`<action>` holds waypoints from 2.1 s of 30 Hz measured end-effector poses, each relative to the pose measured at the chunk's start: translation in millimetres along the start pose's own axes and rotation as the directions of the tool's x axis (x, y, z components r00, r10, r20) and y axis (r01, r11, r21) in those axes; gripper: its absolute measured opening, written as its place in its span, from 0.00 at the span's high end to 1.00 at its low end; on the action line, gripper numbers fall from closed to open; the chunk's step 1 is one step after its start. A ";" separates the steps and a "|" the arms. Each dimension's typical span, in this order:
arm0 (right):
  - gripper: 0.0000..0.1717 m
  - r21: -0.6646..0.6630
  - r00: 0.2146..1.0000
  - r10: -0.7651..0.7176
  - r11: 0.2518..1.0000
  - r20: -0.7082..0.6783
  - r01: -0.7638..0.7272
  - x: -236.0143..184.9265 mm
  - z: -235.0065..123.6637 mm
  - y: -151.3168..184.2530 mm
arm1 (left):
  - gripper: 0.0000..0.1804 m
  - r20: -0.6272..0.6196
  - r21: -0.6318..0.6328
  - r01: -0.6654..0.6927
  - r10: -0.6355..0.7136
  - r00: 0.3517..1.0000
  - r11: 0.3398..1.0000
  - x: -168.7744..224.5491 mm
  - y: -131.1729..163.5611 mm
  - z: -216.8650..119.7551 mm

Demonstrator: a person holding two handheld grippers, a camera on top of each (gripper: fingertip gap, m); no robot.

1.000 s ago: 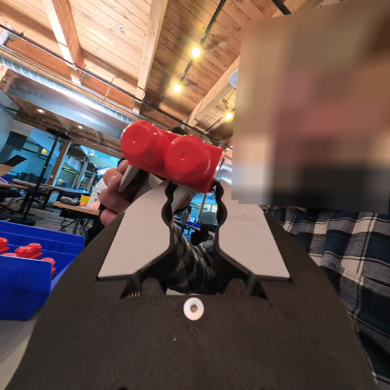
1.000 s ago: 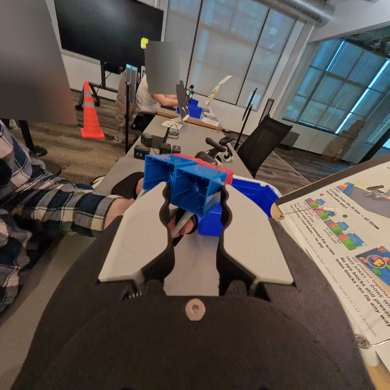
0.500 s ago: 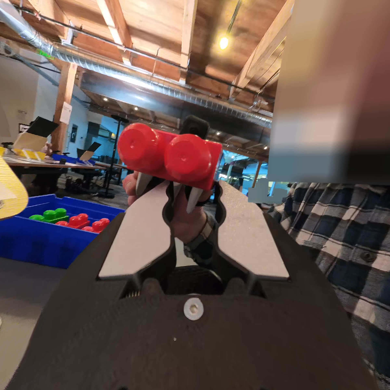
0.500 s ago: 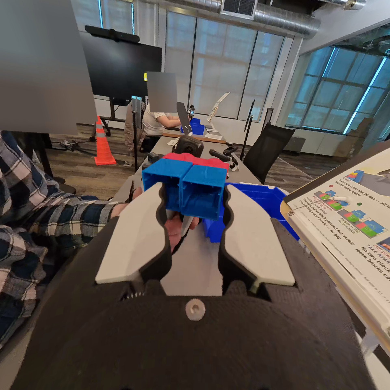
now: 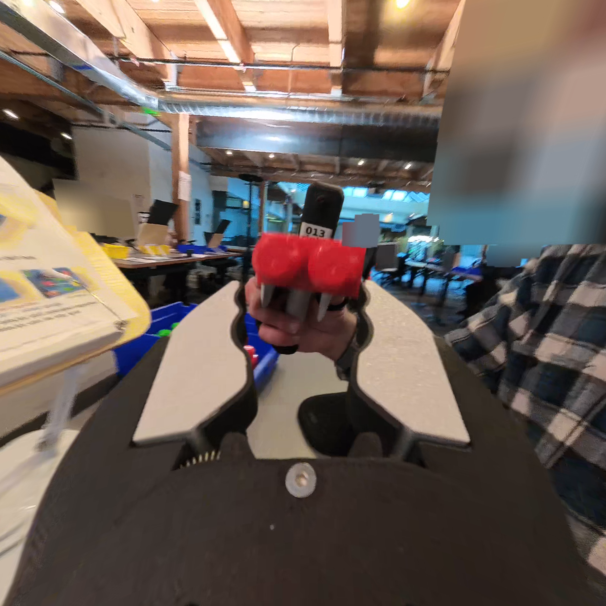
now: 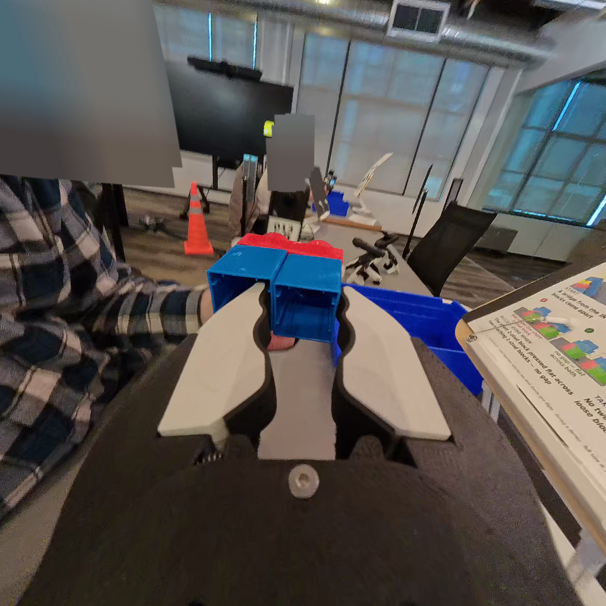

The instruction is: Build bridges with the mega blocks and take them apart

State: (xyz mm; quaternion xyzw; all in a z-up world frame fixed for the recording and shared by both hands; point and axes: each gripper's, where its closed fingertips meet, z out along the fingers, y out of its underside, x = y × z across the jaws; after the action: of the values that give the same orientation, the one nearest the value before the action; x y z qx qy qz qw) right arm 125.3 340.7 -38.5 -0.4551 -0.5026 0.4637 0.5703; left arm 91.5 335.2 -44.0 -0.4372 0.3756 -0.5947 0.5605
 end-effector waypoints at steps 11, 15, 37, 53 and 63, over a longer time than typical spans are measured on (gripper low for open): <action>0.77 -0.058 0.985 -0.052 0.996 0.164 0.063 -24.8 8.1 8.6 | 0.58 -0.073 -0.123 -0.186 0.178 0.981 0.975 29.9 11.8 21.1; 0.77 -0.043 0.985 -0.059 0.997 0.162 0.067 -26.7 7.2 3.9 | 0.58 -0.054 -0.100 -0.220 0.215 0.975 0.970 32.5 14.0 22.6; 0.64 -0.124 0.988 -0.145 0.983 -0.050 0.138 -7.4 4.2 -4.7 | 0.59 0.066 -0.154 -0.433 0.447 0.892 0.888 33.7 1.6 25.3; 0.98 -0.076 0.976 -0.214 0.973 0.032 0.216 -39.2 -3.7 -15.2 | 0.59 0.035 -0.129 -0.469 0.477 0.878 0.874 42.8 -4.6 25.8; 0.97 -0.120 0.973 -0.211 0.968 0.092 0.221 -45.8 -5.0 -10.4 | 0.59 0.017 -0.175 -0.551 0.562 0.827 0.816 48.9 0.8 24.6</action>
State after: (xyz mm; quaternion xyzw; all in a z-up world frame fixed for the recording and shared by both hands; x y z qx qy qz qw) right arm 128.0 293.6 -35.5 -0.4149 -0.6002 0.3830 0.5665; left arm 115.5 287.6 -31.6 -0.3724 0.5151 -0.3570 0.6845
